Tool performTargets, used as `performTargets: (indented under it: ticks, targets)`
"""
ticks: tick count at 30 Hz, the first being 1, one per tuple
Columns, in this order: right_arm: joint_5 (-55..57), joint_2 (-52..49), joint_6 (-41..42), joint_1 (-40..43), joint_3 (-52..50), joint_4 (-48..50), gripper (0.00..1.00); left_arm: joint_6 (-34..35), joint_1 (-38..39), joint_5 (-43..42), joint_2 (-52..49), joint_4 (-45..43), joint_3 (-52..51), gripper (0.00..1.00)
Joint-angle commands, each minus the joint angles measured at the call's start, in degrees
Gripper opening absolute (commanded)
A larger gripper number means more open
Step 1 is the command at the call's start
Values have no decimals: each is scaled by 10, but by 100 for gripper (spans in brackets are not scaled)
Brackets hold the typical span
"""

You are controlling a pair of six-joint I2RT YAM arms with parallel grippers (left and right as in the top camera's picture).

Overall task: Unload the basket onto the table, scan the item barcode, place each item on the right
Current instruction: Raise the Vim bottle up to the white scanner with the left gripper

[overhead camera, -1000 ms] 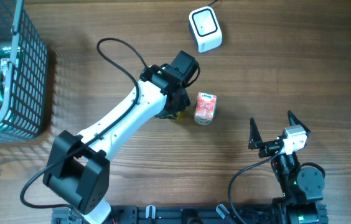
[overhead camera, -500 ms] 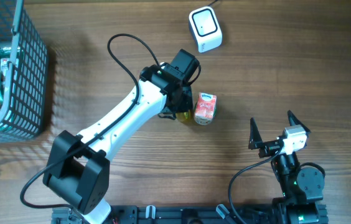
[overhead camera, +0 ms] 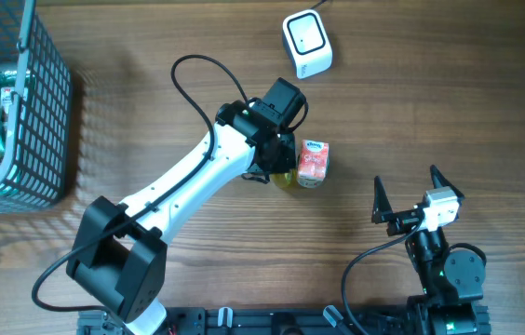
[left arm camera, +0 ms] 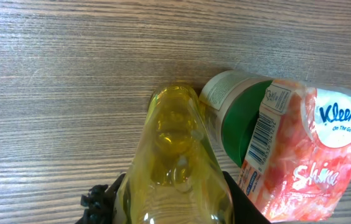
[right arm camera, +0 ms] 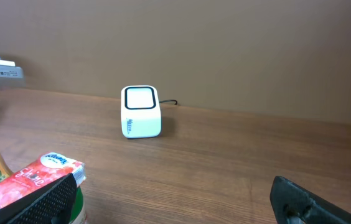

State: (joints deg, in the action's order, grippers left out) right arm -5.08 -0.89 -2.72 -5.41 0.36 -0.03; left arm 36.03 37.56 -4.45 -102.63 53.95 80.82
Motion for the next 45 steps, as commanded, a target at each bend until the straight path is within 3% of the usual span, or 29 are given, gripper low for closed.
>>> performTargets:
  ticks: [1, 7, 11, 16, 27, 33, 40, 45]
  targets:
    - [5, 3, -3, 2, -1, 2, 100, -14, 3, -6, 5, -1, -3, 20]
    - [5, 3, -3, 2, -1, 2, 99, -21, 2, 45, 5, 14, -3, 26]
    - [5, 3, -3, 2, -1, 2, 100, -42, 2, 45, 5, 16, -3, 37]
    - [5, 3, -3, 2, -1, 2, 100, -43, -1, 80, 5, 0, 1, 26]
    - [5, 3, -3, 2, -1, 2, 100, -128, -87, 107, 5, 35, 168, 22]
    - [5, 3, -3, 2, -1, 2, 100, -133, -99, 77, -5, 40, 266, 20]
    - [5, 3, -3, 2, -1, 2, 100, -124, -59, 35, -5, -24, 295, 17]
    - [5, 3, -3, 2, -1, 2, 100, -92, 10, 34, -6, -27, 295, 17]
